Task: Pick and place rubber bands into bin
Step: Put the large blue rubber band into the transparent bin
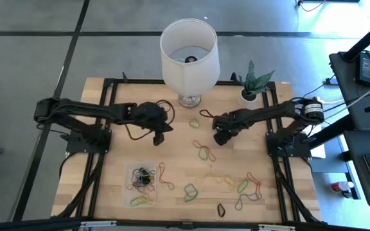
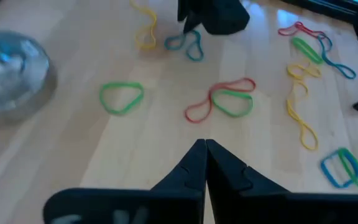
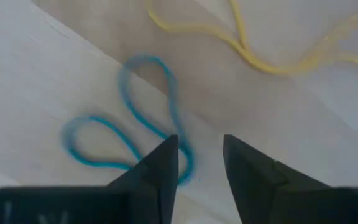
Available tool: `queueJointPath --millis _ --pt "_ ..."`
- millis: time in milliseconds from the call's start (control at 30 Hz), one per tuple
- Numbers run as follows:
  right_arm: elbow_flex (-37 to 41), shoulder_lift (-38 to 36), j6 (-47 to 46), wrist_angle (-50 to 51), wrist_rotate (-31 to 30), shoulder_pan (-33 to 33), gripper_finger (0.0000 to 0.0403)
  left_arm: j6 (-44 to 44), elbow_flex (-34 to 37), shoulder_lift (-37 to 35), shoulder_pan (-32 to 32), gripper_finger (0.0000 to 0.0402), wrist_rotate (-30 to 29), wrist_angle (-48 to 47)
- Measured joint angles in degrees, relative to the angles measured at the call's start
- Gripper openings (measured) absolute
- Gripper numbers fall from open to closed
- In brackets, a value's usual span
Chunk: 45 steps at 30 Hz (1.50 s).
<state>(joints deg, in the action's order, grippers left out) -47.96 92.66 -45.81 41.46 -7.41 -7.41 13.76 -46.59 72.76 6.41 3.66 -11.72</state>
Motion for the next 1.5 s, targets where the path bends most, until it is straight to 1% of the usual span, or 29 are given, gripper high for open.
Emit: queueJointPath --millis 167,267,333,433,467,500,567,667,767,900,1033,1100,1167,1267,1333,1400,1500 --pt "3.16 0.84 2.83 -3.52 2.09 0.06 0.0131 5.33 2.17 -1.7 -0.69 0.0003 0.09 0.55" --pt "4.51 0.63 2.83 -5.07 1.66 0.89 0.0118 5.44 2.77 -1.69 -1.55 0.0005 0.1 0.38" --pt "4.63 0.4 3.41 -4.75 1.58 1.7 0.0092 3.49 2.87 -1.69 -2.29 0.0003 0.15 0.38" --pt "5.03 -0.28 4.48 -5.3 0.2 3.69 0.0032 -1.36 2.87 -1.69 -3.57 0.0002 0.02 0.39" --pt "5.19 -0.69 4.53 -5.35 -0.56 4.46 0.0017 -2.74 2.87 -1.69 -3.98 0.0002 -0.03 0.41" --pt "5.36 -1.0 4.57 -5.51 -1.17 5.09 0.0011 -3.73 2.87 -1.69 -4.53 0.0003 0.03 0.4" --pt "5.42 -1.8 4.58 -6.19 -1.66 6.21 0.0012 -4.31 2.87 -1.69 -5.52 0.0003 0.17 0.64" --pt "5.61 -2.95 4.29 -6.89 -1.21 8.03 0.0008 -1.93 2.87 -1.69 -6.91 0.0001 0.31 0.85" --pt "5.68 -4.61 3.84 -7.82 1.44 10.28 0.0003 0.89 2.87 -1.67 -8.14 0.0003 0.28 0.85" --pt "5.66 -7.53 -0.2 -8.04 0.22 13.85 0.0002 1.5 2.87 -1.67 -9.14 0.0002 0.1 0.83" --pt "5.59 -11.28 -5.58 -10.6 -0.08 18.97 0.0002 1.47 2.87 -1.67 -10.1 0.0002 -0.07 0.74" --pt "5.31 -13.22 -8.55 -12.19 -1.67 21.65 0.0002 -0.39 2.87 -1.67 -10.66 0.0003 0.28 0.13" --pt "3.43 -14.0 -12.25 -12.02 -4.36 24.58 0.0001 -3.94 2.88 -1.73 -11.37 0.0002 0.31 -0.6" --pt "-1.92 -12.93 -16.34 -9.47 -8.8 28.75 0.0001 -7.61 4.31 -3.24 -12.09 0.0002 0.31 -0.32" --pt "-6.63 -10.42 -18.67 -8.23 -13.0 30.74 0.0001 -9.45 6.41 -5.37 -12.04 0.0002 0.36 -0.1" --pt "-11.82 -6.87 -19.81 -6.45 -15.91 31.88 0.0001 -10.59 9.4 -8.73 -11.51 0.0002 0.39 0.9" --pt "-21.0 0.23 -19.27 -5.59 -16.84 32.16 0.0001 -11.12 13.79 -14.82 -10.75 0.0002 0.42 1.17"
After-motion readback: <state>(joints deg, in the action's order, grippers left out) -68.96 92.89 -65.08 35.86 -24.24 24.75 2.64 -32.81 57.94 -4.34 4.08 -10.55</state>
